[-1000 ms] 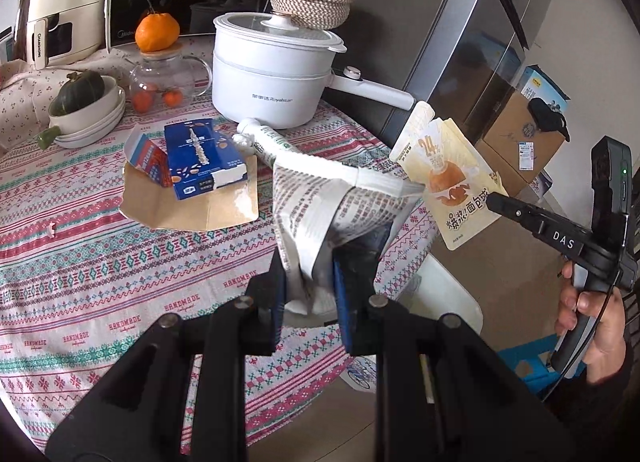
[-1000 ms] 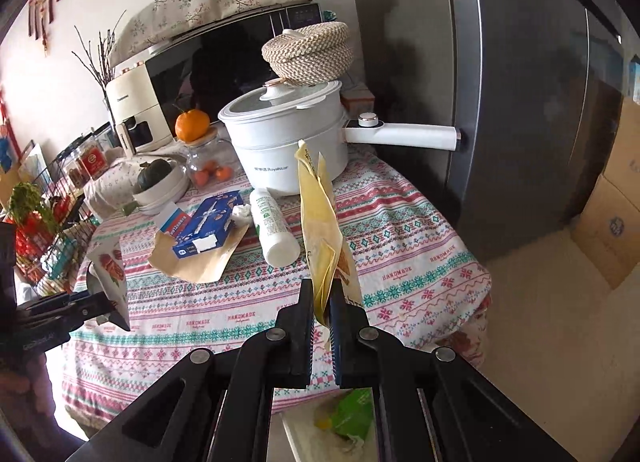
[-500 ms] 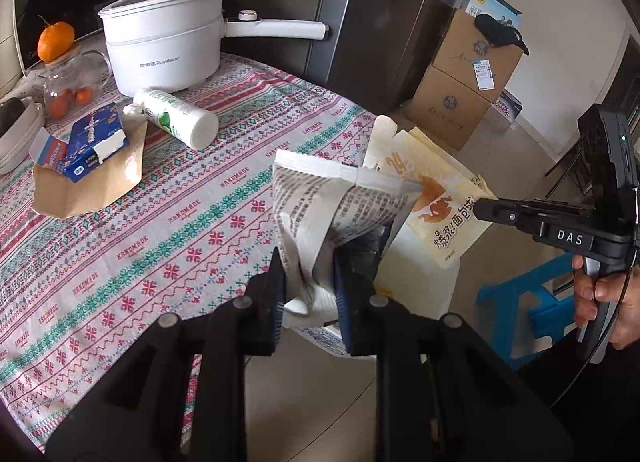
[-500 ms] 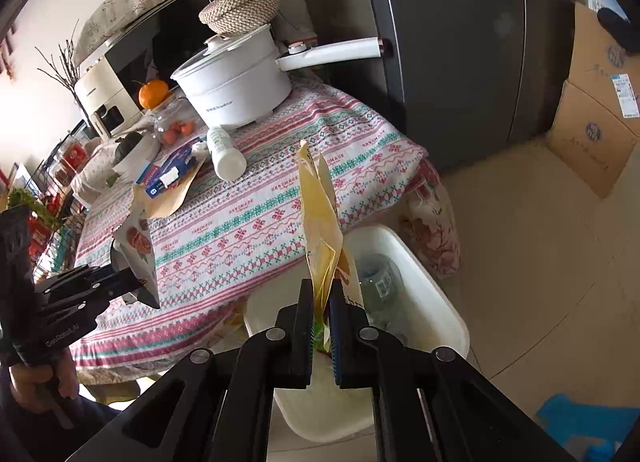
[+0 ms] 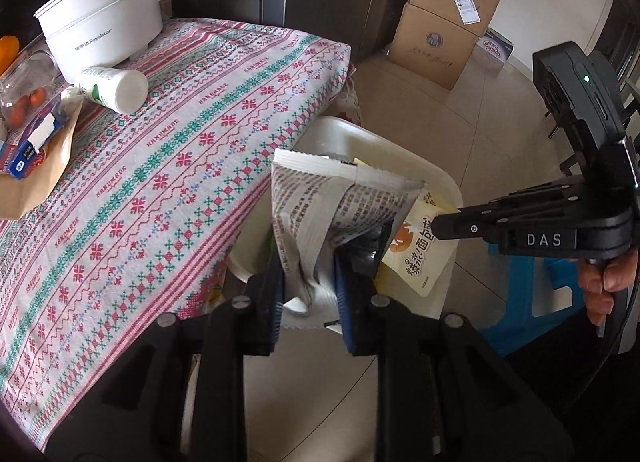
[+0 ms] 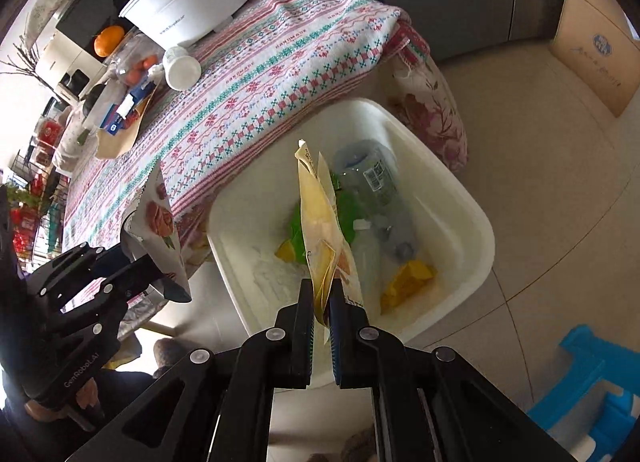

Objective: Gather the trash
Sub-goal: 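Carry wrapper and yellow bag over the basin and open both tools to drop them, then move both tools back over the table toward the blue biscuit box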

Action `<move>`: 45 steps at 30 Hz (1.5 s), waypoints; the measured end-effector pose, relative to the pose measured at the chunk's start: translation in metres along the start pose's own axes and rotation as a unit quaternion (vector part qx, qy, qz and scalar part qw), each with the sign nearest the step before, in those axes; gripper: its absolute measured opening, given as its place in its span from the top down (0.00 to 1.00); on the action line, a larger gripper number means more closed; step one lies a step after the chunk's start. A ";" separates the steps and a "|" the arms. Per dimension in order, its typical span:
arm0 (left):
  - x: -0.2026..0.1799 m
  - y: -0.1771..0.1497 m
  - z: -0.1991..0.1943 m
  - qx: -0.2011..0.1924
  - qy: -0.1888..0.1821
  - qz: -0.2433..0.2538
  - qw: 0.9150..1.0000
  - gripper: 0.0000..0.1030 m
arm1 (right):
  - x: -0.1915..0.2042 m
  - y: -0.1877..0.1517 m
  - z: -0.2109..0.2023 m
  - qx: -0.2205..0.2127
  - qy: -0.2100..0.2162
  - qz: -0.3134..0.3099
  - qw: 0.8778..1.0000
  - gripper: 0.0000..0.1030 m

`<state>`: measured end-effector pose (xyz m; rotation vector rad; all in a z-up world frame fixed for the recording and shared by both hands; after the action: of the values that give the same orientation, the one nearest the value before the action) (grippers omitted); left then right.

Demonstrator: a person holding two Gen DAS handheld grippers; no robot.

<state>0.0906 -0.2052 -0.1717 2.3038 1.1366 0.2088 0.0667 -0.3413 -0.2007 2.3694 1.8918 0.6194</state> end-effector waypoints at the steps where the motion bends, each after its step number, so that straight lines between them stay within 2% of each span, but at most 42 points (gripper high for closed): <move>1: -0.001 -0.001 0.001 0.001 0.001 0.001 1.000 0.75 | -0.001 -0.001 0.004 0.006 0.000 0.003 1.000 0.92; 5: 0.000 -0.001 0.004 0.005 0.003 0.000 1.000 0.75 | -0.002 0.001 0.014 0.020 0.004 0.012 1.000 0.92; 10: 0.002 0.000 0.007 0.008 0.004 -0.001 1.000 0.73 | -0.006 0.004 0.010 0.017 -0.005 0.022 1.000 0.75; 12: 0.002 0.000 0.009 0.009 0.004 -0.001 1.000 0.72 | -0.006 0.007 0.001 0.001 -0.013 0.015 1.000 0.61; 18: -0.005 0.003 0.017 0.011 -0.001 0.005 1.000 0.70 | -0.006 0.014 -0.022 -0.038 -0.034 0.001 0.999 0.52; 23: -0.011 0.005 0.022 0.010 -0.005 0.012 1.000 0.69 | -0.013 0.018 -0.030 -0.052 -0.044 0.007 0.998 0.51; 26: -0.013 0.009 0.025 0.005 -0.013 0.012 1.000 0.64 | -0.019 0.019 -0.031 -0.056 -0.042 0.017 0.997 0.51; 29: -0.013 0.011 0.027 0.002 -0.011 0.011 1.000 0.51 | -0.022 0.021 -0.033 -0.061 -0.043 0.023 0.997 0.51; 31: -0.012 0.012 0.027 0.000 -0.007 0.009 1.000 0.36 | -0.023 0.022 -0.036 -0.065 -0.045 0.024 0.997 0.51; 36: -0.006 0.013 0.021 -0.005 0.002 0.005 1.000 0.24 | -0.023 0.026 -0.040 -0.073 -0.045 0.023 0.996 0.50; 43: 0.016 0.014 0.003 -0.013 0.017 -0.018 1.000 0.20 | -0.010 0.034 -0.047 -0.086 -0.044 0.012 0.995 0.50; 45: 0.024 0.014 -0.005 -0.017 0.024 -0.023 0.999 0.19 | -0.004 0.037 -0.048 -0.090 -0.044 0.006 0.995 0.47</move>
<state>0.1137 -0.1915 -0.1629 2.2514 1.1983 0.2653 0.0845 -0.3639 -0.1473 2.2585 1.7088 0.6462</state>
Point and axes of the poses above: each gripper's, at about its wrist camera, not at the fingertips, and z roughly the way its jaws point, x to its left, y to its top, the point moved 7 cm from there along z, roughly the way its jaws point, and after that the axes turned 2 degrees about -x, right-handed, at the moved point
